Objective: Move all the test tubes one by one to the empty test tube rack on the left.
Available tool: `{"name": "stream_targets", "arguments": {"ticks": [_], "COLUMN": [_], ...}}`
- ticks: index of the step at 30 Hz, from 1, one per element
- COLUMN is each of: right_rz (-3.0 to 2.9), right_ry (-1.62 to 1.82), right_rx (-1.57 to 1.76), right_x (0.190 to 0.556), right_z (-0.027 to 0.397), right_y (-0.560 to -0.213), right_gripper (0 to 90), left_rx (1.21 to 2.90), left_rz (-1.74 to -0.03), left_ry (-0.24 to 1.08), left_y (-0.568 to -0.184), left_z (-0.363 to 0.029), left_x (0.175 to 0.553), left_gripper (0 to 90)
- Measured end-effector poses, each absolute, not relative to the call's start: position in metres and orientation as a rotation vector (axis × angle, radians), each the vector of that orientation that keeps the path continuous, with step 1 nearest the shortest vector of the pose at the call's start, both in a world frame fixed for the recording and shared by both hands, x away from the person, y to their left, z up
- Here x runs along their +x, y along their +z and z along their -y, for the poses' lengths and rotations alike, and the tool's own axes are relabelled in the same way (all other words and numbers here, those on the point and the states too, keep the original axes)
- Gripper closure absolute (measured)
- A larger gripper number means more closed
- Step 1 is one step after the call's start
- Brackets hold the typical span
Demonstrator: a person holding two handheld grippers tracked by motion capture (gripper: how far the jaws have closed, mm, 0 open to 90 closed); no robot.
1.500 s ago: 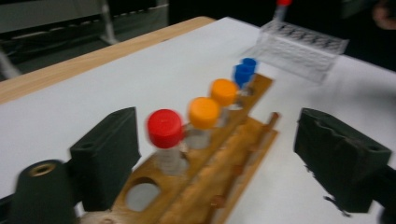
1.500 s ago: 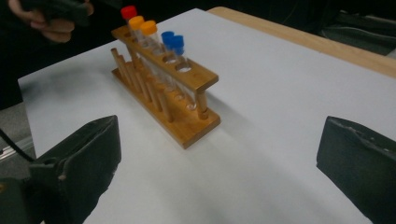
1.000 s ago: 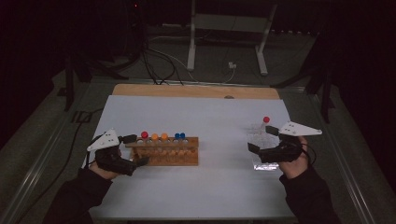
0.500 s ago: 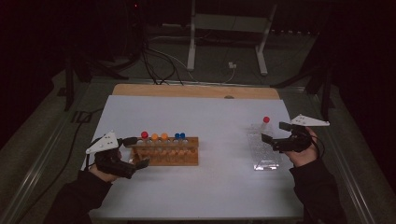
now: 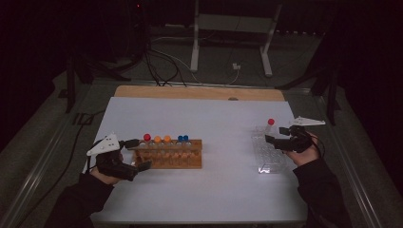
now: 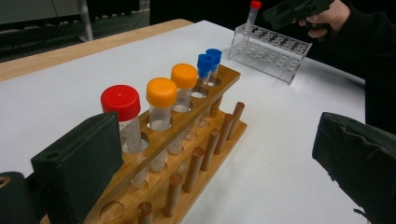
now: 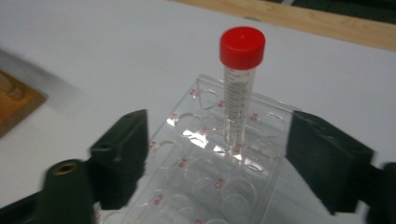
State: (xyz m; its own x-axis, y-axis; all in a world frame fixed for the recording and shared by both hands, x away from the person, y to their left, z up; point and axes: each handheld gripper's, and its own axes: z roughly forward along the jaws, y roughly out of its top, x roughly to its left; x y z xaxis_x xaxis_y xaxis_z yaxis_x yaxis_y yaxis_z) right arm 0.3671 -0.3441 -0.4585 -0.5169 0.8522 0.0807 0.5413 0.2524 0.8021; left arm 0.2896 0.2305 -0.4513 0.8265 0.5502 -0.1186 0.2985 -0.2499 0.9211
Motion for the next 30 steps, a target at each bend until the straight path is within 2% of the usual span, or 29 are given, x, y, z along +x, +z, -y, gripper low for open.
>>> {"name": "stream_targets", "arguments": {"ticks": [5, 18, 30], "right_rz": [-2.174, -2.168, -2.146], "right_ry": [1.137, 1.112, 1.085], "right_rx": [1.275, 1.276, 1.205], "right_x": [0.375, 0.395, 0.389], "right_z": [0.343, 0.339, 0.337], "right_y": [-0.459, -0.461, -0.438], "right_gripper": [43.4, 71.9, 74.6], "left_rx": [1.849, 1.850, 1.854], "left_rz": [-0.648, -0.653, -0.653], "left_ry": [0.275, 0.276, 0.267], "left_y": [-0.451, -0.452, -0.450], "left_z": [-0.232, -0.233, -0.232], "left_x": [0.290, 0.291, 0.291], "left_gripper": [2.5, 2.5, 2.5]}}
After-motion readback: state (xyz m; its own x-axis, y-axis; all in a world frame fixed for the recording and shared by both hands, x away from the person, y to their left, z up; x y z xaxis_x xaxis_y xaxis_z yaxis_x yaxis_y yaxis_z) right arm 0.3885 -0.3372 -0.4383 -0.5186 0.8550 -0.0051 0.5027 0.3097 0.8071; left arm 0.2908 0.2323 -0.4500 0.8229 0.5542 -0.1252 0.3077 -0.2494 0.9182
